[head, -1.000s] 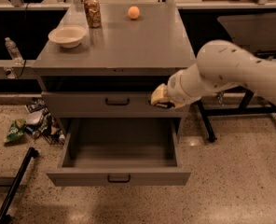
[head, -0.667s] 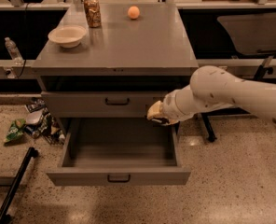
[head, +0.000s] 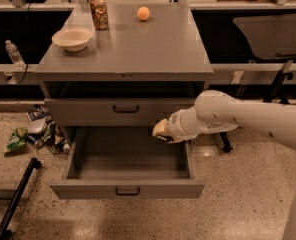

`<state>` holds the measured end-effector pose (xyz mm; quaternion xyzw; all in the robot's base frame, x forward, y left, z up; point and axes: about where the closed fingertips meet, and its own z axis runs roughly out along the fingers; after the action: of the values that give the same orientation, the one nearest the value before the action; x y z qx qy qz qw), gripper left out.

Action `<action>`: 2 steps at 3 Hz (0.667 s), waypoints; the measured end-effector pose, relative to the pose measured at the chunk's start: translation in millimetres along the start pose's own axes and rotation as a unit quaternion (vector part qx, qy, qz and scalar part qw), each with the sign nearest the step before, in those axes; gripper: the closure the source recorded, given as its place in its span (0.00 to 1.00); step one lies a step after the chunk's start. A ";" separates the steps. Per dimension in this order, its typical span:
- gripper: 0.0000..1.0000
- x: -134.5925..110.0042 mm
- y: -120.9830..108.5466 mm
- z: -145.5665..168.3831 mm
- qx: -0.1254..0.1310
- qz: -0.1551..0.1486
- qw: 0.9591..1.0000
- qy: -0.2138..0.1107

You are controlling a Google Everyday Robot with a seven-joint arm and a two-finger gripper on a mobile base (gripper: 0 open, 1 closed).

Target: Place rxbar chocolate into middle drawer

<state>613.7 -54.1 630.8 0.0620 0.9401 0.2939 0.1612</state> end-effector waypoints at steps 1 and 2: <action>1.00 8.0 -15.4 47.1 -0.030 0.041 0.999 -0.001; 1.00 20.1 -21.8 102.6 -0.082 0.072 0.994 0.017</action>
Offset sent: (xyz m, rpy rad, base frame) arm 0.0253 0.0763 -0.1689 0.3615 0.1264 -0.0327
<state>629.2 -13.1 533.4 0.1107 0.9087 0.3815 0.1283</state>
